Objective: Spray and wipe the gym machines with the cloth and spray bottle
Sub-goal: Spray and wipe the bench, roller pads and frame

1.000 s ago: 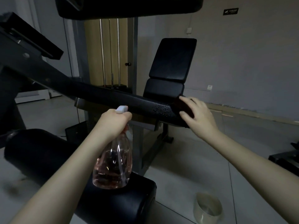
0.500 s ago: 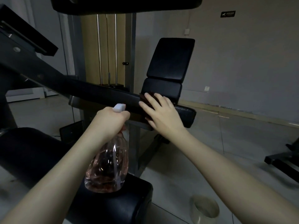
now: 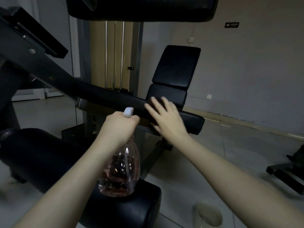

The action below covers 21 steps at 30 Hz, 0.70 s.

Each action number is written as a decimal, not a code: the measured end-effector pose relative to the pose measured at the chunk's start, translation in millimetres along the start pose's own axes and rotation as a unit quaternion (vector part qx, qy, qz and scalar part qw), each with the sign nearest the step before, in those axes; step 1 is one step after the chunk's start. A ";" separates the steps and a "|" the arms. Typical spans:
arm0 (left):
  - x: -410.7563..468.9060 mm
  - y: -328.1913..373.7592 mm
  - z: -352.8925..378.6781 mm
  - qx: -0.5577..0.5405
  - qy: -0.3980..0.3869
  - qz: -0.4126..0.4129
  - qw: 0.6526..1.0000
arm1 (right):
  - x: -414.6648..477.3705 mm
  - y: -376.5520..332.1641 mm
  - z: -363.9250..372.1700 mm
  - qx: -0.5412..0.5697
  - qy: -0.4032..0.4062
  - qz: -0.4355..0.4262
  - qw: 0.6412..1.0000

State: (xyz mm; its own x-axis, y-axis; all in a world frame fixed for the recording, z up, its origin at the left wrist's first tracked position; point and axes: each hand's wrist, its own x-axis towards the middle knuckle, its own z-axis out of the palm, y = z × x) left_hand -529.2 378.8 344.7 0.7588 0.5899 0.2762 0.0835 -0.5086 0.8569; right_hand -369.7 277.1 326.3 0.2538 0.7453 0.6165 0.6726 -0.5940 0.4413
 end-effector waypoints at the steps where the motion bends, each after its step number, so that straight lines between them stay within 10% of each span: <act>1: 0.1 0.8 0.1 0.000 0.001 -0.002 1.000 | 14.5 -11.0 0.2 0.008 -0.008 -0.009 1.000; 21: 27.9 -13.2 -18.0 -0.074 -0.015 -0.075 0.994 | 33.8 -11.6 22.3 0.118 0.096 -0.028 0.988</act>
State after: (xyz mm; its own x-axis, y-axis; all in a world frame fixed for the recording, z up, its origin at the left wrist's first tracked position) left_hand -520.8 413.2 349.0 0.7636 0.6324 0.1303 0.1029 -0.3183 0.9424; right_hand -353.4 315.9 327.4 0.0903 0.6899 0.7183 0.8312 -0.4495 0.3272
